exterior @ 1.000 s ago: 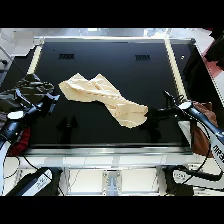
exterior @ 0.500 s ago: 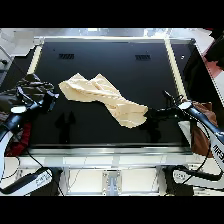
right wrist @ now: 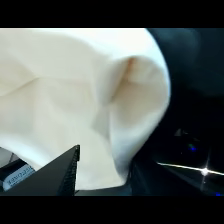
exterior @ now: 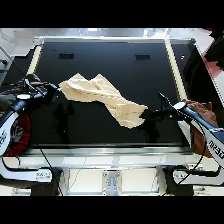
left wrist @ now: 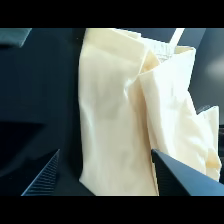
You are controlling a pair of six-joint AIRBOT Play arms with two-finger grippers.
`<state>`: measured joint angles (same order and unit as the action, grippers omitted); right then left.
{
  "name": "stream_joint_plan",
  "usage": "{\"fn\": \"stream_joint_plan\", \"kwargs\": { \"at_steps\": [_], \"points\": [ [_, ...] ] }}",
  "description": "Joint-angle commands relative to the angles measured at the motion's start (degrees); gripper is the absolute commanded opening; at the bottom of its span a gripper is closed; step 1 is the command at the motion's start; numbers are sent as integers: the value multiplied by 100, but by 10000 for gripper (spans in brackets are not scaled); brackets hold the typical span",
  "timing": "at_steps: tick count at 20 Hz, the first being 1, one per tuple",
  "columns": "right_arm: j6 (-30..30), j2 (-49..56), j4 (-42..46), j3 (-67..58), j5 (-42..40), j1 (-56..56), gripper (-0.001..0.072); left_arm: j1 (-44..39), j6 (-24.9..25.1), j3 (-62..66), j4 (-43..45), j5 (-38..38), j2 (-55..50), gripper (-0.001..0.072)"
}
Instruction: Fold the shirts.
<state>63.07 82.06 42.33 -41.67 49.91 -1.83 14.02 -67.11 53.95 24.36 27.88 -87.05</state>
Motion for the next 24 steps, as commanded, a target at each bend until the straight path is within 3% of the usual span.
{"fn": "stream_joint_plan", "kwargs": {
  "at_steps": [1, 2, 3, 4, 7, 9, 11, 13, 17, 18, 20, 24],
  "points": [
    [457, 155, 131, 9, -485, 258, 362, -35, 4, 470, -2, 74, -588, 654],
    [533, 155, 142, -22, -492, 256, 267, -57, 4, 603, 0, 96, -713, 654],
    [531, 155, 144, -85, -481, 254, 79, -76, 4, 721, 0, 155, -817, 653],
    [531, 151, 142, -170, -474, 254, 21, -105, 4, 841, -2, 227, -920, 654],
    [599, 125, 138, -575, -391, 254, 20, -234, 7, 1099, 2, 278, -1143, 649],
    [651, 116, 140, -933, -118, 254, 20, -313, 7, 1255, 2, 278, -1270, 590],
    [649, 116, 144, -1329, 254, 254, 20, -372, 7, 1381, 4, 282, -1384, 587],
    [651, 92, 177, -1716, 538, 254, 20, -396, 7, 1392, 127, 280, -1410, 480],
    [710, -153, 584, -2341, 621, 254, 19, -109, -282, 1394, 214, 313, -1403, 459],
    [752, -208, 632, -2452, 614, 254, 20, -20, -337, 1394, 216, 409, -1403, 332],
    [791, -280, 634, -2608, 599, 254, 20, 44, -173, 1392, 221, 544, -1405, 3],
    [809, -291, 621, -2896, 603, 258, 19, -48, -98, 1445, 210, 531, -1399, 9]
  ]
}}
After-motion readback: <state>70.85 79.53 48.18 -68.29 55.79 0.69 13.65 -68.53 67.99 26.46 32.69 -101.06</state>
